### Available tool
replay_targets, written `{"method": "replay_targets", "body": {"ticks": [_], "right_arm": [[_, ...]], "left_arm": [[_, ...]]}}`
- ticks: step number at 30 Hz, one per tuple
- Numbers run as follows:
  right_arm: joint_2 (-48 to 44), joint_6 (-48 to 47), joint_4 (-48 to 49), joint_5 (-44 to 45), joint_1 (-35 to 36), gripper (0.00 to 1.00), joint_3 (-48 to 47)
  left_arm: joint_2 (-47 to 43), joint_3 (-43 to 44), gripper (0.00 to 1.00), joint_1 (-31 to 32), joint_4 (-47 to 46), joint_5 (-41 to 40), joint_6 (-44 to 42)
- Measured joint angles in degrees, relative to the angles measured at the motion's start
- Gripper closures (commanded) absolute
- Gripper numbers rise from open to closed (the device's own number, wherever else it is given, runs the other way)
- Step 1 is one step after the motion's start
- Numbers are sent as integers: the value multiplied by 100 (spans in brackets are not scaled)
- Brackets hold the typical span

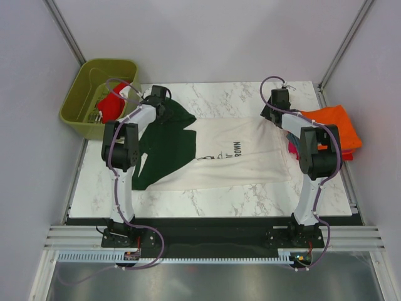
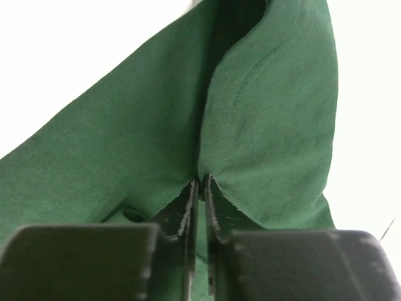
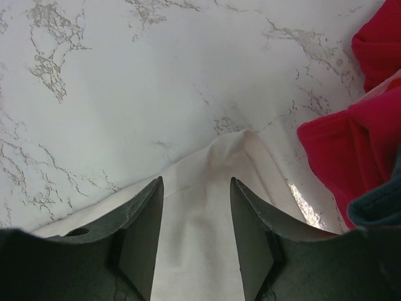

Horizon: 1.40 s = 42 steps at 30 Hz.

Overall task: Fold and stack the t-shirts
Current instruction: Fold the tshirt

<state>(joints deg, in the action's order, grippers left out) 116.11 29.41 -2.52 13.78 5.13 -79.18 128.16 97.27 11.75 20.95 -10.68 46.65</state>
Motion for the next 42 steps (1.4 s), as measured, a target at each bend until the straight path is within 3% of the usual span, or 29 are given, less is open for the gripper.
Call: {"method": "replay_targets", "body": {"ticks": [3,18,31,35,39,42], "right_arm": [[0,17,4,0,-22,46,20],[0,50,11,37,-205,41,22],[660,35,-273,129,-245,46,-804],[793,26,-376,122,-245,59,-831],[828,13,-442,127,-245,90,-831],[828,26,-461,131,-240,100,-833]], "left_arm": [[48,87,98,4,2,-57,-7],[35,105,98,428,11,-1058,-243],[-485,101,98,629,-11,-1488,-396],[-555,96,98,664,-11,-1552,-439],[-608,81,98,710,-7,-1635,-494],[-673,79,98,776,-4,-1775,-595]]}}
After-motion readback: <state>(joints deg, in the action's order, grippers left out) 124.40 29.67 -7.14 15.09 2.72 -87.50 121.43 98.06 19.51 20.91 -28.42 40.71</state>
